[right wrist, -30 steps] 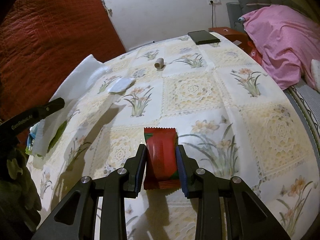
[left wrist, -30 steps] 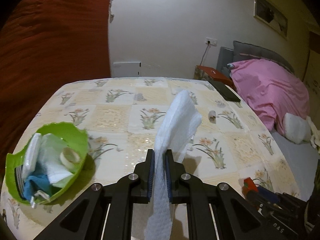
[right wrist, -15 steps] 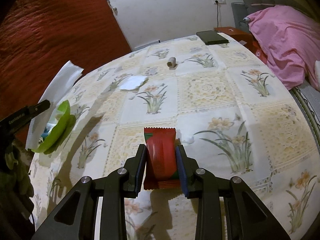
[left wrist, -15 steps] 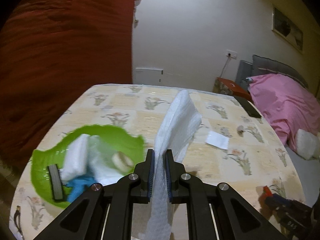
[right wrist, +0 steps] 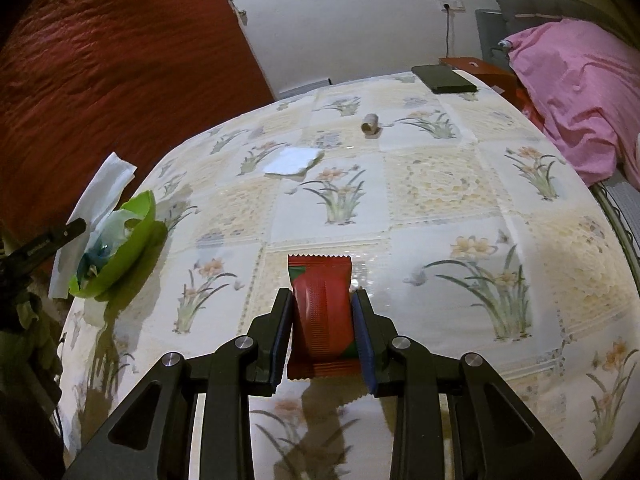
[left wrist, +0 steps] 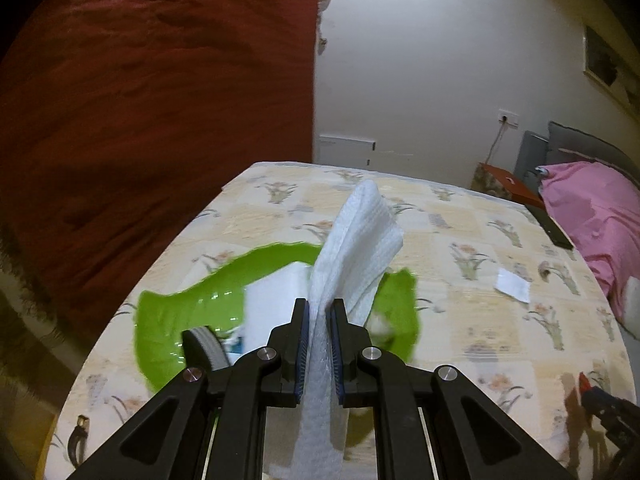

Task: Organize soft objects
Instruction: 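Carry the paper towel into the bowl with the left gripper while the right gripper holds the red packet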

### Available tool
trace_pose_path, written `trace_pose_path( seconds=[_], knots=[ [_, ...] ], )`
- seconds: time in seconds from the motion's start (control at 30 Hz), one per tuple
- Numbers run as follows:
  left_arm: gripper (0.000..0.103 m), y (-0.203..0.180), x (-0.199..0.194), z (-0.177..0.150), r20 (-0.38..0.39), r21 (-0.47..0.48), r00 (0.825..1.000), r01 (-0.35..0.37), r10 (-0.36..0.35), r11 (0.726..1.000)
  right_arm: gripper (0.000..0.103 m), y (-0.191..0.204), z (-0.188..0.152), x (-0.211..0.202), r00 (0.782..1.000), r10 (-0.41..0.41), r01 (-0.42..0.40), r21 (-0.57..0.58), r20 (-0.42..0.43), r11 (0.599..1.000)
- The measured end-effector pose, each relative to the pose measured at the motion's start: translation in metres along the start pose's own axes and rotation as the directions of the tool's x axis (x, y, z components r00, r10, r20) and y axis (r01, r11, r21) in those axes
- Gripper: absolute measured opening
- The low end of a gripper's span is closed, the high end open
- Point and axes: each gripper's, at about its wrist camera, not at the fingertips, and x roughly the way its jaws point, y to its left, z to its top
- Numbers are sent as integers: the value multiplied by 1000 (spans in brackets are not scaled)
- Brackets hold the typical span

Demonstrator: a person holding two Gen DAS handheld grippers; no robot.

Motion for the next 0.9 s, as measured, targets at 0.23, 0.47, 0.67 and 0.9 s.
trace_pose_path(
  seconds=[0.23, 0.47, 0.67, 0.9],
  knots=[
    [11, 21, 12, -5, -24, -24, 1000, -15, 15, 1000, 31, 16, 0, 2, 1000, 6, -7, -25, -8, 1000],
    [23, 41, 23, -12, -44, -63, 999, -24, 21, 998, 31, 32, 1, 4, 1000, 11, -12, -50, -14, 999],
    [68, 54, 24, -15, -37, -84, 999, -25, 22, 996, 31, 47, 3, 8, 1000, 20, -22, -72, -22, 997],
    [84, 65, 19, -14, -24, -126, 1000, 5, -8, 992, 31, 68, 9, 9, 999, 38, -40, -109, -14, 993]
  ],
)
